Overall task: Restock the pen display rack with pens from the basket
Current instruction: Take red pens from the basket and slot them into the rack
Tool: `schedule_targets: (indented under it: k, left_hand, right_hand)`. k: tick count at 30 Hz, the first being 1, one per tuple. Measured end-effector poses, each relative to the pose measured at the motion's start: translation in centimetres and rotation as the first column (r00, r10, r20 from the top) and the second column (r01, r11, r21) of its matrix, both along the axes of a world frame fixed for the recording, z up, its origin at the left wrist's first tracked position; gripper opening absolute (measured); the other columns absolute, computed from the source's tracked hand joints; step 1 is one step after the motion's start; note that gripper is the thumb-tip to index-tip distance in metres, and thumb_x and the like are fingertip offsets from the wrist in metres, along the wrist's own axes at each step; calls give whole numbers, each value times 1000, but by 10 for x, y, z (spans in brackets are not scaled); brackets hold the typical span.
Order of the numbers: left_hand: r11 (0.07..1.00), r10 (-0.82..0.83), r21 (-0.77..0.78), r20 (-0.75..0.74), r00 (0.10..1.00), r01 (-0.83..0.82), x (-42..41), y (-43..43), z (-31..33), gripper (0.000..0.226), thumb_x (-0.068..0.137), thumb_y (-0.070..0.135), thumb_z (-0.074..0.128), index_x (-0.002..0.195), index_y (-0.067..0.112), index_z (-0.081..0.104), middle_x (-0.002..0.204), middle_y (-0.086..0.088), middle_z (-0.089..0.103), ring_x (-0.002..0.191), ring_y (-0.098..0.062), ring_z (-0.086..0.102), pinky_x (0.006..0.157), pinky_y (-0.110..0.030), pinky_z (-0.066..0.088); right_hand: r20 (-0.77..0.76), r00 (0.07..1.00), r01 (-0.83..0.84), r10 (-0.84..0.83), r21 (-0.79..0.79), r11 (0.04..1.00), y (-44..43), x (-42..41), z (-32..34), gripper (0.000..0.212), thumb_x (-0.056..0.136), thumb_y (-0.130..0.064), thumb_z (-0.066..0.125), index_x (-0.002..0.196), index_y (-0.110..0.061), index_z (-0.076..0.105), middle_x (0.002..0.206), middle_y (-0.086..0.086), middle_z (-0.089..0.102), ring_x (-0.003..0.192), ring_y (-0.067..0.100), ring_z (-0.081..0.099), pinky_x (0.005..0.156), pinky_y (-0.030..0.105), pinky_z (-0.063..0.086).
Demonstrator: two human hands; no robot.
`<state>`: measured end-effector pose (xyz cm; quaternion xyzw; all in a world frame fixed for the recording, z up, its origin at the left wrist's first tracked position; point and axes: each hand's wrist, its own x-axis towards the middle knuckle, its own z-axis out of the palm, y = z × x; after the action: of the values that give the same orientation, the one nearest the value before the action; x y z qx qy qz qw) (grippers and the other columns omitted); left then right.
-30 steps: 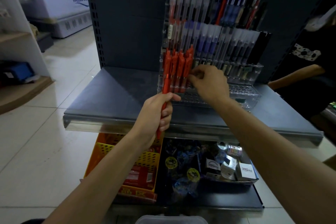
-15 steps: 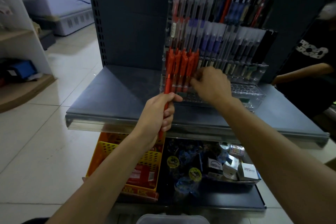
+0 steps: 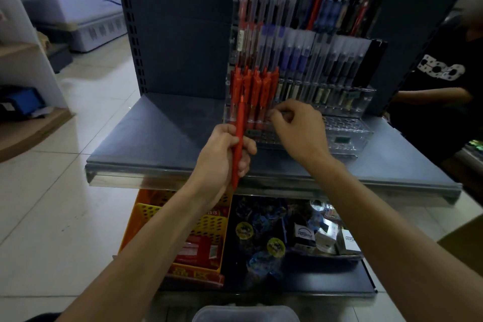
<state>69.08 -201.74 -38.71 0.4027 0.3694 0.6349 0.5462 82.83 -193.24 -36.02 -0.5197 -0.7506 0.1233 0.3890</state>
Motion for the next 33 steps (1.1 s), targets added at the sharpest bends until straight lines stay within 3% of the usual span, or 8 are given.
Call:
schedule_targets:
  k: [3, 6, 8, 11, 14, 18, 21, 33]
  left_hand:
    - [1000, 8, 18, -39, 999, -7, 3, 0, -1, 13, 99, 2, 36, 102, 11, 45, 79, -3, 60, 57, -12, 52, 55, -25, 44]
    - [998, 13, 62, 1, 1000, -13, 5, 1, -2, 13, 98, 0, 43, 104, 9, 51, 84, -4, 65, 66, -12, 60, 64, -25, 53]
    - [997, 17, 74, 43, 999, -20, 6, 1, -2, 12, 95, -1, 48, 104, 6, 52, 85, -5, 68, 70, -14, 64, 70, -27, 56]
    - [997, 24, 68, 45, 999, -27, 8, 0, -4, 14, 91, 1, 55, 106, 1, 54, 83, -9, 70, 77, -19, 69, 75, -31, 59]
    - [999, 29, 42, 12, 1000, -29, 9, -2, -6, 16, 88, 2, 60, 104, -1, 57, 85, -14, 71, 83, -24, 70, 78, -34, 59]
    - [999, 32, 16, -67, 997, -31, 7, -4, -6, 4, 92, 2, 56, 95, 4, 59, 89, -15, 70, 83, -23, 71, 78, -33, 59]
    - [1000, 26, 0, -115, 993, -26, 5, -6, -6, 11, 97, 3, 50, 93, 6, 60, 96, -11, 71, 85, -24, 71, 75, -30, 58]
    - [997, -74, -34, -238, 968, 68, 1, -7, -5, 18, 101, 5, 43, 98, 8, 61, 98, -8, 73, 87, -24, 70, 76, -28, 58]
  right_hand:
    - [-136, 985, -115, 109, -36, 993, -12, 6, -3, 28, 99, -27, 53, 84, -9, 66, 57, -1, 51, 49, 7, 41, 48, 19, 34]
    - [-230, 939, -281, 253, -94, 955, -23, 10, -2, 37, 101, -32, 50, 85, -6, 70, 64, 17, 56, 57, 28, 47, 55, 36, 40]
    - [-301, 890, -389, 343, -106, 915, -30, 12, 1, 30, 100, -30, 52, 84, -17, 73, 67, 9, 63, 59, 17, 55, 58, 33, 44]
    - [-284, 850, -494, 443, -138, 858, -35, 14, 1, 15, 94, -24, 62, 91, -15, 74, 76, -6, 69, 72, 4, 62, 68, 23, 49]
    - [-257, 865, -477, 432, -150, 866, -33, 19, -1, 14, 91, -26, 67, 88, -14, 75, 78, 1, 71, 75, 10, 63, 72, 33, 51]
    - [-353, 888, -373, 296, -175, 911, -28, 22, 8, 17, 97, -23, 59, 87, -11, 67, 80, 16, 68, 71, 16, 63, 65, 31, 54]
    - [-461, 866, -293, 194, -152, 944, -19, 22, 25, 17, 100, -19, 52, 88, -11, 60, 74, 7, 66, 64, 13, 66, 60, 26, 58]
    - [-48, 995, -84, 84, 19, 996, 17, 3, 47, 16, 101, -25, 52, 96, -11, 59, 78, 6, 67, 73, 21, 69, 74, 44, 59]
